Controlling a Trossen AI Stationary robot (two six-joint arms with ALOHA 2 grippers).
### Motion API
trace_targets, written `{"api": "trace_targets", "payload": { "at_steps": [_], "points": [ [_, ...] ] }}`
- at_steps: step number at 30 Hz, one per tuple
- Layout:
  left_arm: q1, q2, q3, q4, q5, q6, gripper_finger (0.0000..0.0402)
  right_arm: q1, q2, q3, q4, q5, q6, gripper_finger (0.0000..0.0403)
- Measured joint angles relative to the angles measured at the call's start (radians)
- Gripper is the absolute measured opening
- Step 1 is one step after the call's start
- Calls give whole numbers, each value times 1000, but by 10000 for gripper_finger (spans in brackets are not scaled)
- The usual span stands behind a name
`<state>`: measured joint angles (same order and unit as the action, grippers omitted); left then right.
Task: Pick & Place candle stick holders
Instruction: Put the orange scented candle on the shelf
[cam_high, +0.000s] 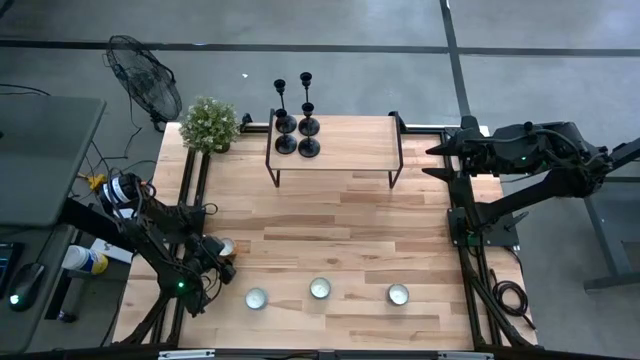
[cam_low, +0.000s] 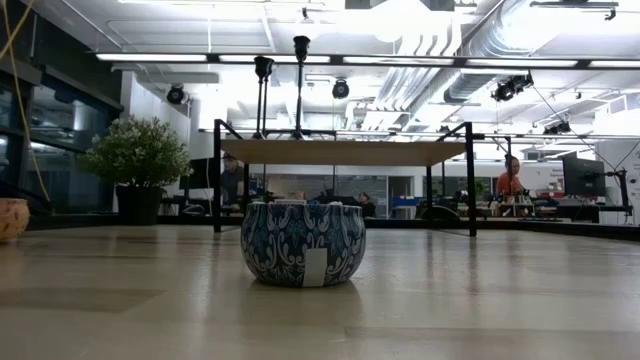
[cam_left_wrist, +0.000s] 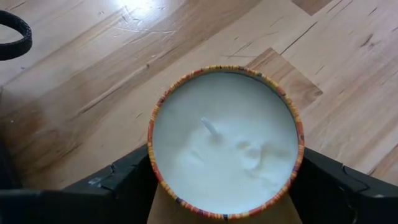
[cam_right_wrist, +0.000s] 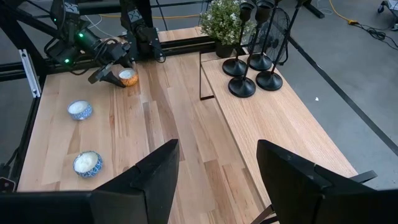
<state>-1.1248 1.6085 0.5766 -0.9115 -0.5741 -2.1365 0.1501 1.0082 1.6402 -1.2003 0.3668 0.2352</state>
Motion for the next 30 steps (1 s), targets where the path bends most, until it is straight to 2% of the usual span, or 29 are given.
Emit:
{"api": "trace_targets", "payload": {
  "at_steps": [12, 17, 24, 30],
  "points": [
    [0, -1, 1, 5, -11, -3, 292, 0, 0, 0, 0, 0, 0, 208],
    [0, -1, 1, 17, -12, 8, 314, 0, 0, 0, 0, 0, 0, 208],
    [0, -4, 0, 56, -9, -1, 369, 0, 0, 0, 0, 0, 0, 208],
    [25, -3, -17, 65, -38, 11, 382, 0, 0, 0, 0, 0, 0, 208]
  ]
}}
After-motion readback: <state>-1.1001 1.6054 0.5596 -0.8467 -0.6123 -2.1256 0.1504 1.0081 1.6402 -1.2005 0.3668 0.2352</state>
